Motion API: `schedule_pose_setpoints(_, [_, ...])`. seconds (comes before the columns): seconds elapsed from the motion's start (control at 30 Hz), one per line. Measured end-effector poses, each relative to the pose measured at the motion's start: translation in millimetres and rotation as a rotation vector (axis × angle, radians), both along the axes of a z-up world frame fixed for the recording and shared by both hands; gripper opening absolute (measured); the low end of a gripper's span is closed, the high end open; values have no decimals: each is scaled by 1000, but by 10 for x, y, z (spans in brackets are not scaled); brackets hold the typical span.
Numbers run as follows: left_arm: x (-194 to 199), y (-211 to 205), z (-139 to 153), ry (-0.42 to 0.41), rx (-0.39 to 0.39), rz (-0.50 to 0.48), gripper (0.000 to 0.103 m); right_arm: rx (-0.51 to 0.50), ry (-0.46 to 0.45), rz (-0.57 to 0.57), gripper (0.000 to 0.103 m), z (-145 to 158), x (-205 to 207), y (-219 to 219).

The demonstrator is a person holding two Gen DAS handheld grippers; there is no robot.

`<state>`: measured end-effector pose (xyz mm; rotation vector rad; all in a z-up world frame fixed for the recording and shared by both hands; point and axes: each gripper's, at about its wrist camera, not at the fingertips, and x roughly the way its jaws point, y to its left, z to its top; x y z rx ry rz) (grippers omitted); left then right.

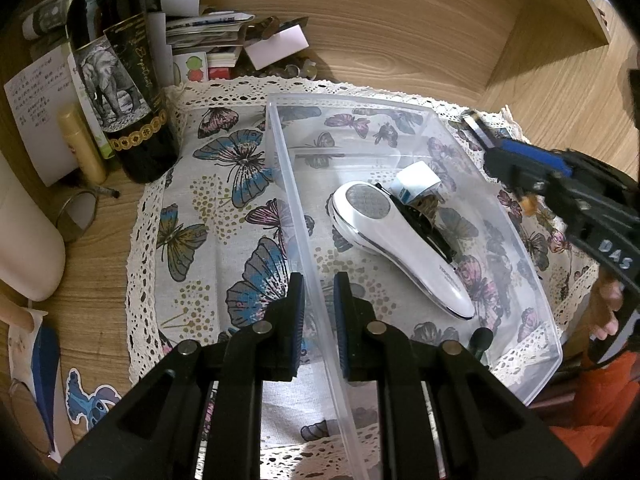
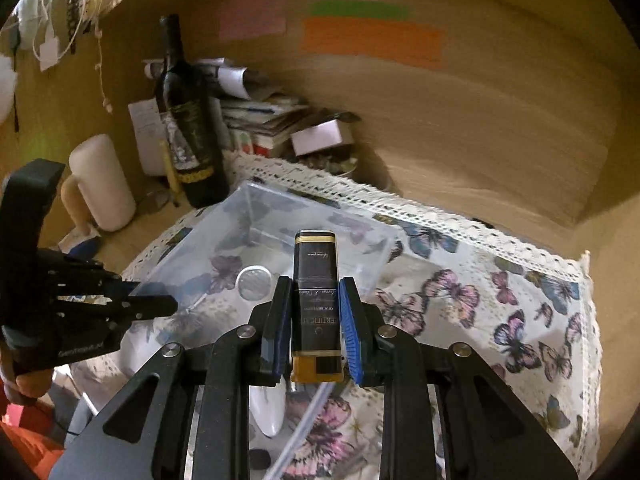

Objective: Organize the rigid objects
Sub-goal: 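Lay the tube into the box along the device, release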

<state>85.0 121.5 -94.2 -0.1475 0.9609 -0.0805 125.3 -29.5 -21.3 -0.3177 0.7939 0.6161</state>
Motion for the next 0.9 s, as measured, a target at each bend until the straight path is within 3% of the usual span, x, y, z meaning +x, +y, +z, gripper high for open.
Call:
schedule_pose_setpoints(0.5, [3, -3, 1, 3, 2, 0, 14, -79, 131, 67, 22, -374, 203, 309])
schedule_pose_setpoints(0.9, [-1, -11, -8, 6, 12, -2, 14, -41, 72, 46, 23, -103, 71, 114])
